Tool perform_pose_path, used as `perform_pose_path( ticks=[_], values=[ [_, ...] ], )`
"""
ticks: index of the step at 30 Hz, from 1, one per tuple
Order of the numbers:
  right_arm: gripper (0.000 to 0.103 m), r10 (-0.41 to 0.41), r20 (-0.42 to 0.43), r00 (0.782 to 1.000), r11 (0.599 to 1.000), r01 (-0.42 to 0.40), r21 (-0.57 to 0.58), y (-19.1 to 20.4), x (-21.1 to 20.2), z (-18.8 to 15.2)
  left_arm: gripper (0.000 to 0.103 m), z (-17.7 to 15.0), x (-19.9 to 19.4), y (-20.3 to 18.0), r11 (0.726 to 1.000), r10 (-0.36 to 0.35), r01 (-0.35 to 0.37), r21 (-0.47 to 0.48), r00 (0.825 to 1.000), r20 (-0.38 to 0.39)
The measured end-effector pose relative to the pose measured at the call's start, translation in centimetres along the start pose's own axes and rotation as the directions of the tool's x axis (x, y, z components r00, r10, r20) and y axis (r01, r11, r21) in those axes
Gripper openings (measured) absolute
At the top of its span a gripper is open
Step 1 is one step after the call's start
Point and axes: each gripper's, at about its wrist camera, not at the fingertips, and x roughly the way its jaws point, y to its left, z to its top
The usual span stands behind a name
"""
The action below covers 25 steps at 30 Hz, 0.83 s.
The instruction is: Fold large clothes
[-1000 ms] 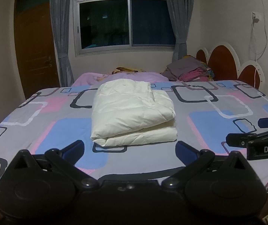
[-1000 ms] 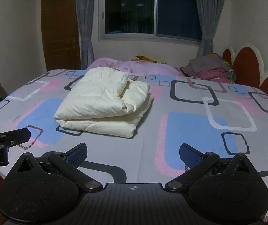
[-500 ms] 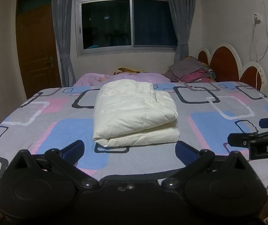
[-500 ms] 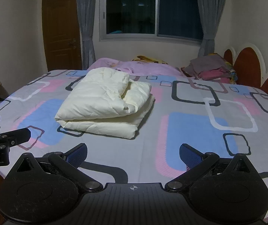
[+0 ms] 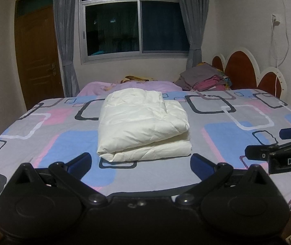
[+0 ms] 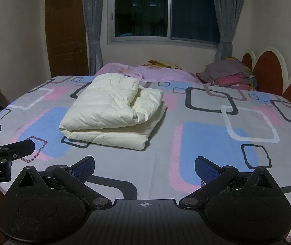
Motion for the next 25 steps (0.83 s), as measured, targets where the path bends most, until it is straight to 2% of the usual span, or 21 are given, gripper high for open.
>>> perform_pose_path(
  ticks=[25],
  values=[
    [0.103, 0.019, 0.009, 1.000, 1.000, -0.019, -0.002, -0.78, -0.42, 0.19, 0.103, -0.08, 0.03, -0.72, 1.000, -0.027, 0.027, -0.004, 1.000, 0.006]
  ],
)
